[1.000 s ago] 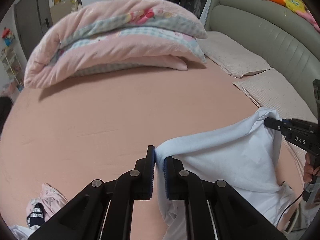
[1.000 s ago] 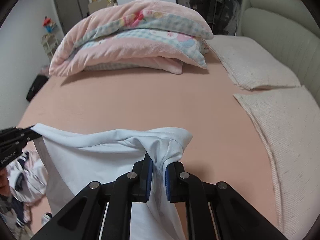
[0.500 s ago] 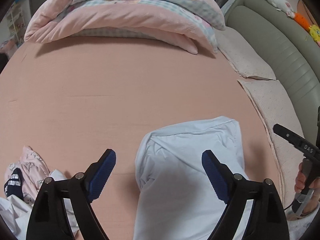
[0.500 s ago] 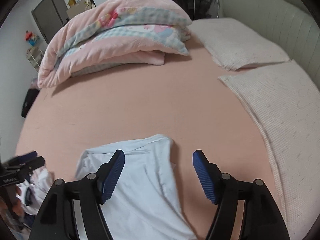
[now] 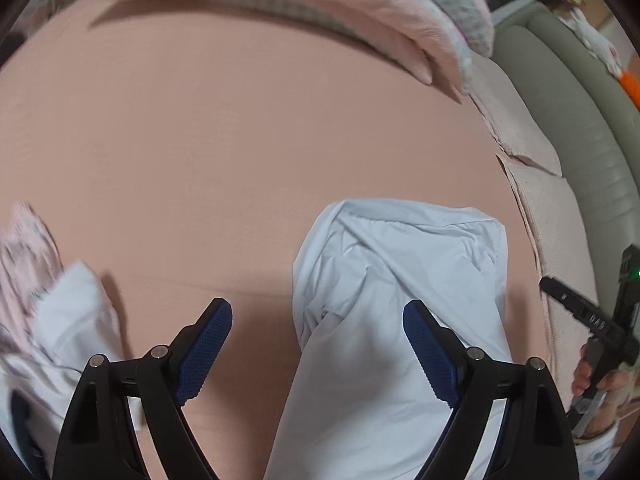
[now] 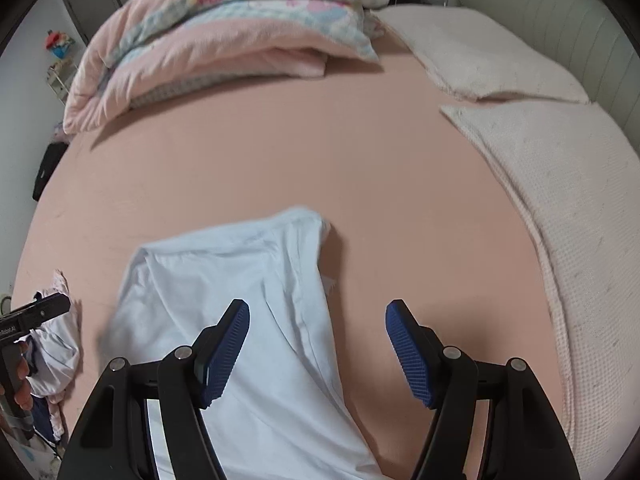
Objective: Fold clothes
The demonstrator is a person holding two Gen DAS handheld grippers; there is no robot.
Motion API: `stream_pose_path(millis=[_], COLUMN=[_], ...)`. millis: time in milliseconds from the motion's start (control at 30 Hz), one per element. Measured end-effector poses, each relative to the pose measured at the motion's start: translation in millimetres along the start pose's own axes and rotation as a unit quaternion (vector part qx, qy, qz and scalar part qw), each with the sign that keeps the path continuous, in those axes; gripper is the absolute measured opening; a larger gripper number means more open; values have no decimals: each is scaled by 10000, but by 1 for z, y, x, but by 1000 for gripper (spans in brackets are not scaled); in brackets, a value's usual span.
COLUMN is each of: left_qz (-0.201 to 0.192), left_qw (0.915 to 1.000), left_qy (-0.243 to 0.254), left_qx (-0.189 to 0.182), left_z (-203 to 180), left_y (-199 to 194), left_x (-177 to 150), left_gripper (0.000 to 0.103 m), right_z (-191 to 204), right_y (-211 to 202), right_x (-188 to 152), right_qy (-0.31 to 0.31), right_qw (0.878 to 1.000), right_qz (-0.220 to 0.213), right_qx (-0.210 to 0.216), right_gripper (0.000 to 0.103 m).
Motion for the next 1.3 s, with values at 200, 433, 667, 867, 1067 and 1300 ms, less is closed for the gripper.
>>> stream_pose_path(millis=[200, 433, 667, 867, 1067, 1300], left_qz=[361, 486, 175, 72, -183, -405], left_qw=[9978, 9962, 9996, 9989, 9987, 9975], left_qy=[-443, -540, 103, 414, 251, 475], left_qx=[-330, -474, -216, -196, -406, -325], left_z=[23, 29, 4, -19, -21, -39], left_y=[33, 55, 67, 75, 68, 58], left_x=[-7, -12, -14, -18, -23, -31], left_gripper=[87, 87, 52, 19, 11, 10], right_z=[2, 16, 56, 100, 131, 167], right_y=[19, 33, 38, 39, 51, 68], right_x=[-5, -9, -1, 10, 17, 22], right_qy=[14, -96, -270, -205, 249, 775], right_qw=[9998, 9994, 9975, 9917, 9772, 9732], right_qz=[179, 311, 532, 716, 1130, 1139], right_qx=[-2, 69, 392, 1051, 1780, 1840], right_gripper=[70, 70, 70, 70, 70, 70])
Point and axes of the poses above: each gripper's, at about its wrist camera, not at the fingertips, and y roughly the way its jaws point, z to its left, x to its top, the point moved 4 cm from there along y, roughly the way its jaws point, and after that the axes turned 13 degrees about z, right-handed, at the moved point
